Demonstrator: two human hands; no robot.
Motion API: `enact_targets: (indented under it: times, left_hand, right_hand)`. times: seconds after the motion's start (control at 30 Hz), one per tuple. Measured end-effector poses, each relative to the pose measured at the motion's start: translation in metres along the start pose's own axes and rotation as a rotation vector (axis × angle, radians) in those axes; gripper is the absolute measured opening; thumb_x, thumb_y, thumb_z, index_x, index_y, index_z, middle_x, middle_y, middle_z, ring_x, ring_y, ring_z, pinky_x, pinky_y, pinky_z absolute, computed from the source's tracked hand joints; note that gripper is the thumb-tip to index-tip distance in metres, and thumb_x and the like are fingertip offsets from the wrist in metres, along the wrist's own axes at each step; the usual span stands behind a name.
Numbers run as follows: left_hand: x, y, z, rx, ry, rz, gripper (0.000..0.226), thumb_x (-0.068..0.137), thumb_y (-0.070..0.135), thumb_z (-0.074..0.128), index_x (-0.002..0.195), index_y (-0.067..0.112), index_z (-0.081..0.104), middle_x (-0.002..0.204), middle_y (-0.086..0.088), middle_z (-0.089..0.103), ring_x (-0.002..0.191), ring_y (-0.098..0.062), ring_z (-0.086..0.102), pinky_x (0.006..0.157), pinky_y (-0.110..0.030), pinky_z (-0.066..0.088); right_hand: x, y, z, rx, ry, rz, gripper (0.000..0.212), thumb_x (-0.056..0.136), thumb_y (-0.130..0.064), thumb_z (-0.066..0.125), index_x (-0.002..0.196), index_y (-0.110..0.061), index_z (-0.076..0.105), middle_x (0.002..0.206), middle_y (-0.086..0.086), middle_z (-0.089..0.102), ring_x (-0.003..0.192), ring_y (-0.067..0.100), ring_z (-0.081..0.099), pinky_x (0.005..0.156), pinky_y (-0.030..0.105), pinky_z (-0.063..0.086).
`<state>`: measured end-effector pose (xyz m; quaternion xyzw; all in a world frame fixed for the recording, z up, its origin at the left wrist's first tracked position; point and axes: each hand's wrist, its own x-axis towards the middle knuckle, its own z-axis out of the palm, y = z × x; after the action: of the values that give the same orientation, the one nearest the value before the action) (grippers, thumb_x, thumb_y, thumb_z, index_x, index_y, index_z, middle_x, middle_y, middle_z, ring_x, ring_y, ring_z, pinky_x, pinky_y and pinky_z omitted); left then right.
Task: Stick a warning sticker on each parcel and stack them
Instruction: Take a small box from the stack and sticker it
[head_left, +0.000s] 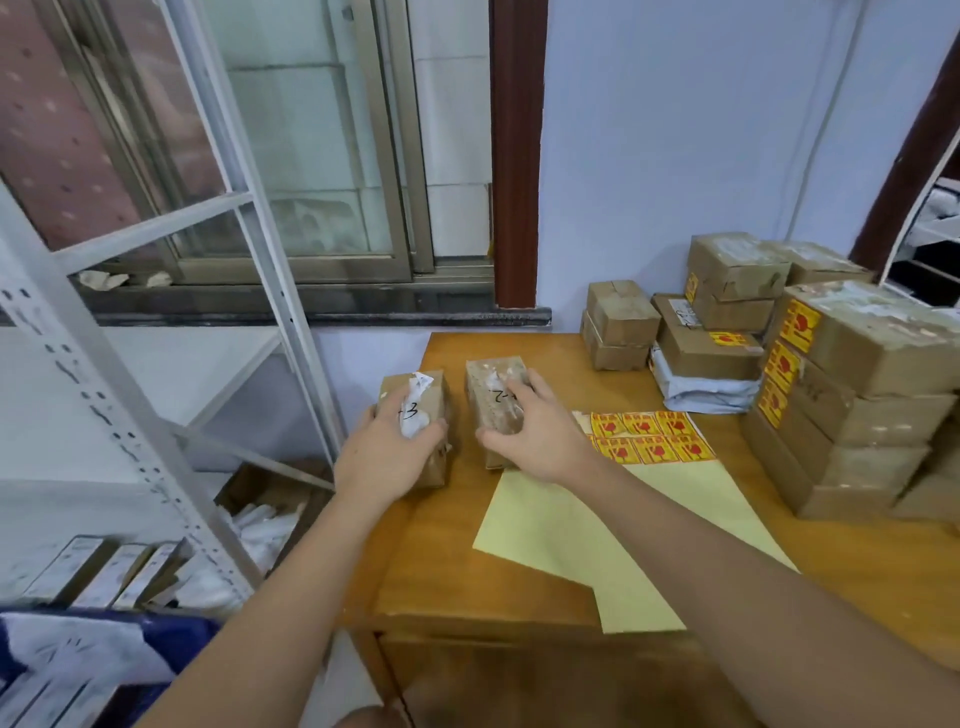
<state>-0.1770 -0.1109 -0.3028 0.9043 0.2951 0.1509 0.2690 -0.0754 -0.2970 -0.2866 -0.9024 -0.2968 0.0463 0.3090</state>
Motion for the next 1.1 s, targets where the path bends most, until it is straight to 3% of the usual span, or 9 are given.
enact_targets:
  times: [0.53,0.73,0.87,0.97,1.1]
  left_hand:
    - [-0.095,-0.013,-0.023,-0.024,0.032,-0.018,0.081,0.083,0.080,0.043,0.155,0.048,0.025,0.155,0.000,0.040,0.133,-0.028,0.051,0.099,-0.047,0.049]
    - [-0.104,-0.007,-0.023,-0.029,0.042,-0.023,0.077,0.087,0.075,0.047,0.155,0.048,0.024,0.156,0.001,0.039,0.134,-0.027,0.051,0.099,-0.046,0.047]
    - [-0.112,-0.001,-0.022,-0.063,0.055,0.001,0.076,0.088,0.075,0.047,0.155,0.048,0.025,0.156,0.001,0.039,0.133,-0.026,0.051,0.098,-0.046,0.047]
    - [-0.118,0.012,-0.017,-0.086,0.051,0.032,0.076,0.088,0.074,0.048,0.155,0.049,0.023,0.156,0.003,0.038,0.134,-0.026,0.050,0.098,-0.046,0.047]
    - [-0.136,0.042,-0.002,-0.110,0.034,0.096,0.077,0.086,0.075,0.049,0.155,0.051,0.023,0.156,0.006,0.035,0.136,-0.024,0.048,0.098,-0.044,0.046]
  right_hand:
    - [-0.014,-0.012,0.035,-0.062,0.001,0.060,0.094,0.085,-0.074,0.053,0.159,-0.024,0.024,0.167,-0.005,0.005,0.140,0.033,0.042,0.109,0.047,0.044]
    - [-0.006,-0.008,0.030,-0.074,-0.070,0.028,0.100,0.084,-0.080,0.053,0.160,-0.023,0.024,0.170,0.000,0.007,0.148,0.032,0.031,0.117,0.048,0.034]
    - [-0.018,-0.008,0.017,0.038,0.026,-0.077,0.076,0.095,-0.065,0.050,0.157,-0.022,0.035,0.167,0.005,0.023,0.151,0.026,0.026,0.121,0.044,0.029]
    - [-0.045,-0.011,0.004,0.224,0.135,-0.174,0.056,0.102,-0.049,0.051,0.149,-0.019,0.049,0.155,0.002,0.046,0.143,0.019,0.039,0.118,0.039,0.033]
    - [-0.093,-0.006,-0.007,0.400,0.087,-0.197,0.052,0.101,-0.045,0.055,0.151,-0.030,0.046,0.146,-0.009,0.053,0.127,0.007,0.051,0.105,0.027,0.043]
